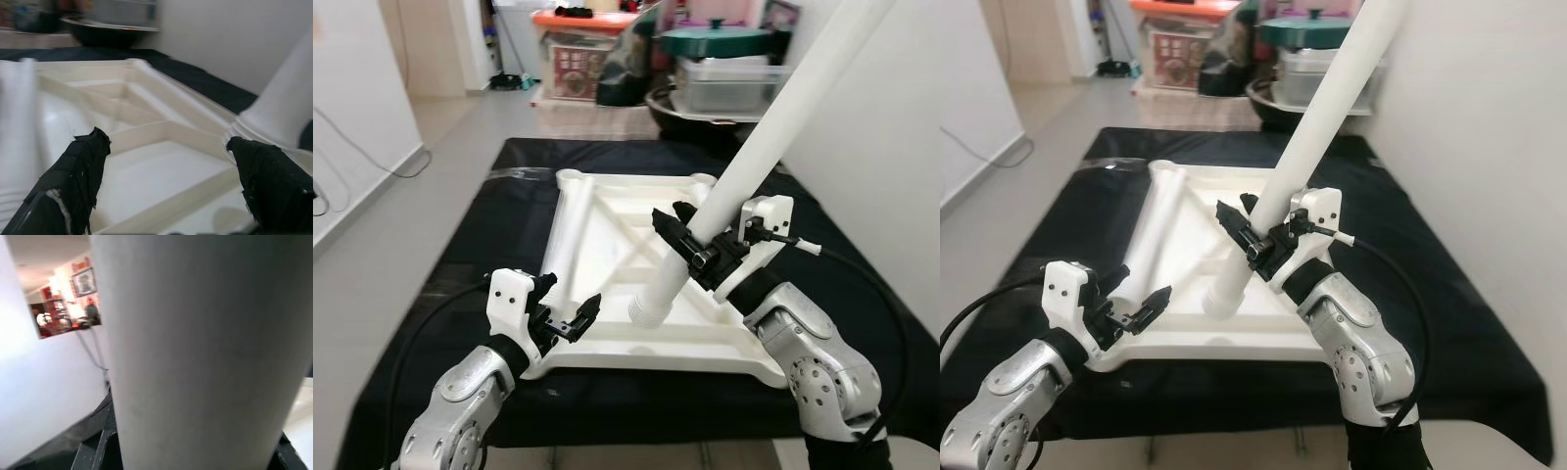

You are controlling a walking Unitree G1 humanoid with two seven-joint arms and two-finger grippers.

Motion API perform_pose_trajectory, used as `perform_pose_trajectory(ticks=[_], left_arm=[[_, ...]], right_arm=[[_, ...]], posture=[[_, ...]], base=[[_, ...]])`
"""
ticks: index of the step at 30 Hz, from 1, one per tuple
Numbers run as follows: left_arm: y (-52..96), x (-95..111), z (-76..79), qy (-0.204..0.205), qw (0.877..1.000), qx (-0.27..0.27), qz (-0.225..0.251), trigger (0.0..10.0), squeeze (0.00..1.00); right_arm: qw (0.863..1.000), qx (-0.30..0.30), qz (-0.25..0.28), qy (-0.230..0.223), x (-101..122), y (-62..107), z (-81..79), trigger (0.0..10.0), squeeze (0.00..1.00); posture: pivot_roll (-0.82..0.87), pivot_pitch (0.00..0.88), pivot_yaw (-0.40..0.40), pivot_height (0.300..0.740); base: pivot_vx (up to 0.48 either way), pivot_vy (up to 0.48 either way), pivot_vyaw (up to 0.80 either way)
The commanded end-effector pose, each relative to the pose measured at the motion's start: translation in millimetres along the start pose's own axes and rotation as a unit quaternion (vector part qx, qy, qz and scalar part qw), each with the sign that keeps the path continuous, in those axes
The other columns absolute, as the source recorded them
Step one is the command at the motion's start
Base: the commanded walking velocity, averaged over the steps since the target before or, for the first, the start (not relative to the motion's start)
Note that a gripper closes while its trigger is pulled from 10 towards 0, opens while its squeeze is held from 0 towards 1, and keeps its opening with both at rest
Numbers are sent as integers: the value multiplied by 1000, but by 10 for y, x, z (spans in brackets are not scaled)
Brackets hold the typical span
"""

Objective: Building children table

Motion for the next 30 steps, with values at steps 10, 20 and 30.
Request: perform_pose_trajectory(ticks=[10,20,30], left_arm=[[-2,-20,-48,8,1000,8,2,10000,0],[-4,-63,-156,19,999,27,-9,10000,0],[0,-67,-197,6,999,36,-10,10000,0]], right_arm=[[1000,8,9,10,64,-25,-7,0,0],[1000,-15,5,14,80,-37,97,0,0],[999,-27,-7,42,47,-43,142,0,0]], posture=[[-14,0,-48,740],[-11,0,-50,740],[-12,0,-45,740]], base=[[0,0,0],[0,177,-400],[0,192,-240]])
Point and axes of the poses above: a point about 5 cm out from each wrist's last joint towards the gripper, its own y axis pointing back from the gripper into the wrist, its own x axis along the axis of the wrist's last joint, z = x × y, the point moved 4 cm from there along -y, pointing out of the wrist towards the gripper, and after that the axes turned 10 degrees about -y, right-handed, at the moved point
